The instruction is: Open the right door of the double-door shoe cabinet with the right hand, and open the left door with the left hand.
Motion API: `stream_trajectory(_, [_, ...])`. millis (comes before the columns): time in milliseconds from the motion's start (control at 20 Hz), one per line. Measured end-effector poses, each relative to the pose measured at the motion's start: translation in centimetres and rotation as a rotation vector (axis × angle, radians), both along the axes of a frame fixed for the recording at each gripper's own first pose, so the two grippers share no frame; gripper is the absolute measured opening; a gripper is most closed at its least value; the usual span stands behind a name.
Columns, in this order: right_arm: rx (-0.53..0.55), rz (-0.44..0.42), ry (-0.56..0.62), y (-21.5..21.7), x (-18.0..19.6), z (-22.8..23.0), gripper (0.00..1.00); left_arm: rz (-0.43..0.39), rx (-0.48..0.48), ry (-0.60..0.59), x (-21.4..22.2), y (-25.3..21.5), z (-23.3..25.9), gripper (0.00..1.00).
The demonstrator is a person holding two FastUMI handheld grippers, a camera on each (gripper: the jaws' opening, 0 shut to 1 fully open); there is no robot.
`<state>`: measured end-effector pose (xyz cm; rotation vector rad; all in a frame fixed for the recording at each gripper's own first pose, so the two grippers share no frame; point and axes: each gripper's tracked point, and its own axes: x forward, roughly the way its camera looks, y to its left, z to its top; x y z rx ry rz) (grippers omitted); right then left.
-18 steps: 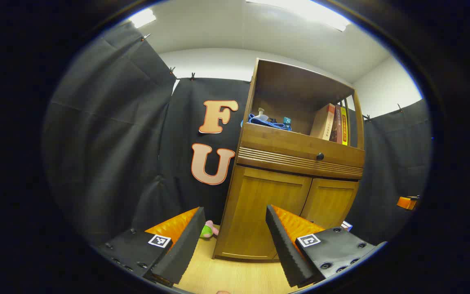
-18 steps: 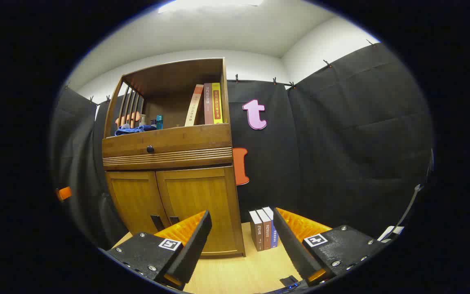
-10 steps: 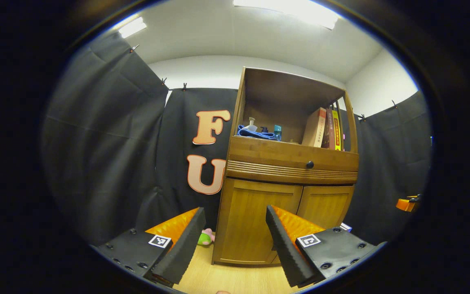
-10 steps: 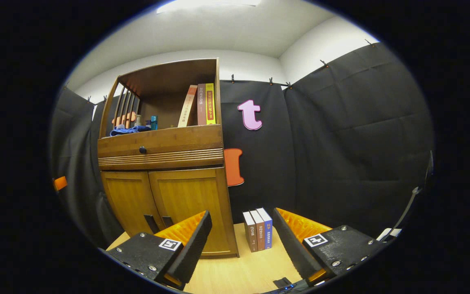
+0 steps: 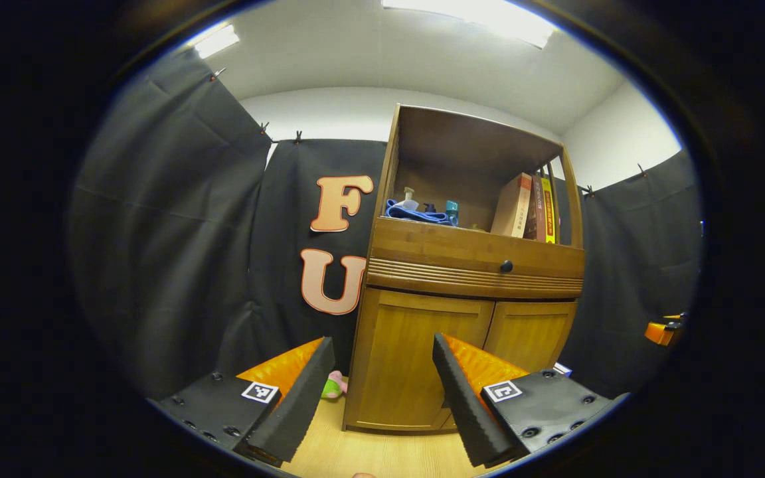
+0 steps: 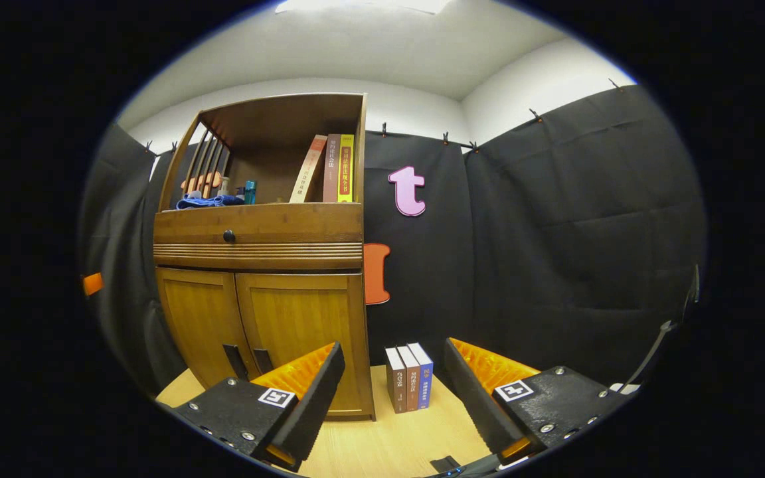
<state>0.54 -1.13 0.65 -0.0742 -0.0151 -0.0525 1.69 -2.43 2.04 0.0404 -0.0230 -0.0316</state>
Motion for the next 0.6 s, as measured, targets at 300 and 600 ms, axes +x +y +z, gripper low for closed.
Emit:
stream_trajectory(300, [0.014, 0.014, 0.008, 1.4, 0.6, -0.7, 0.94, -0.008, 0.010, -0.005, 0.1, 0.2, -0.2, 0.95])
stream_trajectory(600, [0.006, 0.039, 0.007, 4.1, 2.5, -2.9, 1.00, -0.006, 0.016, -0.006, 0.2, 1.0, -0.1, 0.98])
